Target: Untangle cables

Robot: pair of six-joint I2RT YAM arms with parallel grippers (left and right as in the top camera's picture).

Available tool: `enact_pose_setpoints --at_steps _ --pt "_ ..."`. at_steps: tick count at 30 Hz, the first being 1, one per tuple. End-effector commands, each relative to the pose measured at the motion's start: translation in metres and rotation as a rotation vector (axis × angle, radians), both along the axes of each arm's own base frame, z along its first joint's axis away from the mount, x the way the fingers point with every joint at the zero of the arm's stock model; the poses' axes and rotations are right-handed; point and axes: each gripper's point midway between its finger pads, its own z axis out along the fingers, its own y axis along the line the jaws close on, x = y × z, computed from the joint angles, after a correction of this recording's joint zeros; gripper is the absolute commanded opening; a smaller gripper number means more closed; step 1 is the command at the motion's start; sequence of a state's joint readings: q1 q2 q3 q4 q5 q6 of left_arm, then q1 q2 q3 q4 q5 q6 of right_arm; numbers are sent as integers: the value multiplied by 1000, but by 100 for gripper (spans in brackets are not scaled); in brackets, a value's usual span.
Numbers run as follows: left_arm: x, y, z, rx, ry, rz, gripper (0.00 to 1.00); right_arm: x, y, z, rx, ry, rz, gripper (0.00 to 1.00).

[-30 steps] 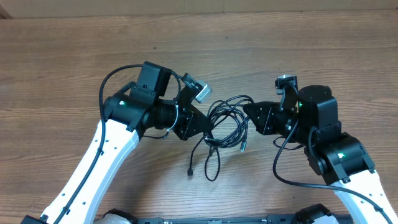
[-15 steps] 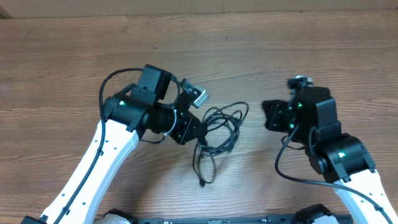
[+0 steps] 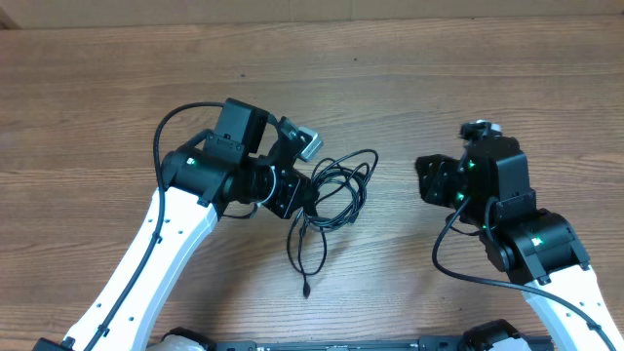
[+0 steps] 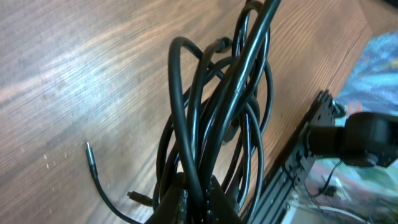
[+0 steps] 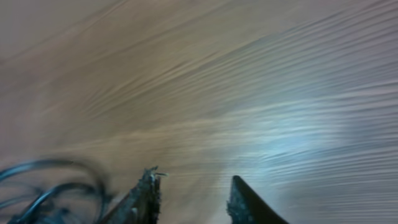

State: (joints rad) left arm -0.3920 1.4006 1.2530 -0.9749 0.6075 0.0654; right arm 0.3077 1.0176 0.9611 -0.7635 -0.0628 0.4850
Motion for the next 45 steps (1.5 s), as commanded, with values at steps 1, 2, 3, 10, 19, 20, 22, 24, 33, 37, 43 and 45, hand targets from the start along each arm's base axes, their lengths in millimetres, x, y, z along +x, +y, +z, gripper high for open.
enact_pose_setpoints --at_steps 1,2,3,10,19,20,22,24,33,37,43,45 --pt "-1 -11 23 -97 -28 -23 4 -19 42 13 141 11 243 38" --pt "-1 -15 27 -121 -29 -35 4 -23 48 15 159 13 289 40" --pt "-2 -17 30 -140 -32 -44 4 -27 52 16 170 14 320 41" --pt "-10 -30 46 -252 -25 -115 4 -24 54 11 176 36 325 43" --pt "-23 -39 60 -345 -21 -199 4 -5 61 1 178 41 323 42" --pt "-24 -39 61 -354 -19 -205 4 -4 62 1 183 35 323 42" --pt "-26 -40 63 -366 -32 -227 4 -2 68 8 211 9 352 42" --pt "-25 -40 63 -365 -47 -238 4 -4 75 14 248 -2 392 43" --pt "-9 -38 58 -310 -124 -203 4 -22 89 19 303 14 514 45" --pt "-10 -40 63 -339 -128 -220 4 -14 83 17 257 -14 487 45" --pt "-25 -43 67 -387 -63 -252 4 28 45 14 84 -105 226 26" --pt "-30 -40 64 -375 -41 -260 4 40 28 15 45 -128 105 23"
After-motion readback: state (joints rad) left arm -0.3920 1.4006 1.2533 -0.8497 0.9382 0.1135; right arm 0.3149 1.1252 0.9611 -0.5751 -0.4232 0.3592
